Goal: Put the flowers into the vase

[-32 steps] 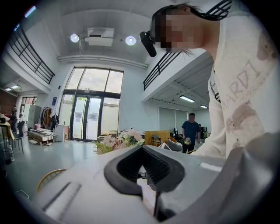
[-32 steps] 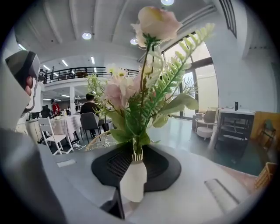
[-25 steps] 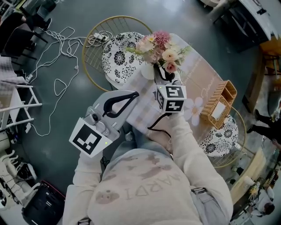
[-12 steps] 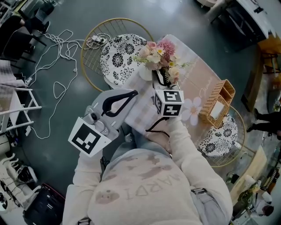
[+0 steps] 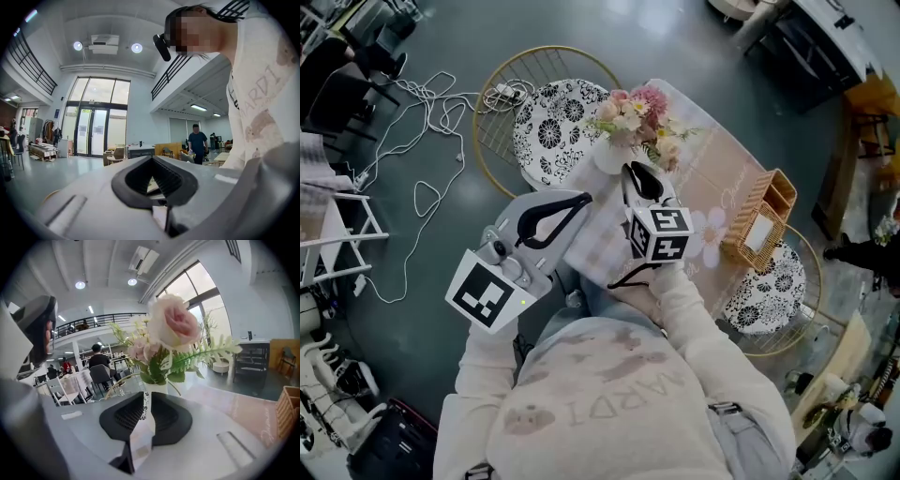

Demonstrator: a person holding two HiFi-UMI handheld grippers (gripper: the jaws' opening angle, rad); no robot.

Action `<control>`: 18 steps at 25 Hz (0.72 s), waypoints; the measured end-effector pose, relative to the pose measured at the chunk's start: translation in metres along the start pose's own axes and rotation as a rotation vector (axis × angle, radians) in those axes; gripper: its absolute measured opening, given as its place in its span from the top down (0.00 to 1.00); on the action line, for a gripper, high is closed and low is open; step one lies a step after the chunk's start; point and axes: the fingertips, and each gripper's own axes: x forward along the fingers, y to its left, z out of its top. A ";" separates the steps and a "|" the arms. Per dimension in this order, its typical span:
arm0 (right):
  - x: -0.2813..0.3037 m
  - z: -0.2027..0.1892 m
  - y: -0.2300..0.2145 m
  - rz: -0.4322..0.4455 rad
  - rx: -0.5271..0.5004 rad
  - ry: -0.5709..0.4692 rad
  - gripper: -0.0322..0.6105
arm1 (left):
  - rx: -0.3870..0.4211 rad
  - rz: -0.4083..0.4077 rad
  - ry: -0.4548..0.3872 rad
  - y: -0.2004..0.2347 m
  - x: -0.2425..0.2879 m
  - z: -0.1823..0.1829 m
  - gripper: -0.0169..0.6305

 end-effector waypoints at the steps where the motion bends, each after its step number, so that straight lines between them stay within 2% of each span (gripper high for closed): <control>1: -0.006 0.002 0.005 0.016 -0.005 -0.013 0.85 | 0.004 -0.001 -0.005 -0.001 0.000 0.002 0.97; 2: -0.012 0.004 0.011 0.034 -0.015 -0.026 0.90 | 0.007 -0.002 -0.010 -0.002 -0.001 0.003 0.97; 10: -0.067 0.044 0.063 0.191 -0.150 -0.141 0.91 | 0.027 -0.025 -0.046 -0.020 -0.006 0.017 0.97; 18: -0.137 0.088 0.102 0.301 -0.183 -0.247 0.91 | 0.043 -0.030 -0.049 -0.041 -0.017 0.022 0.97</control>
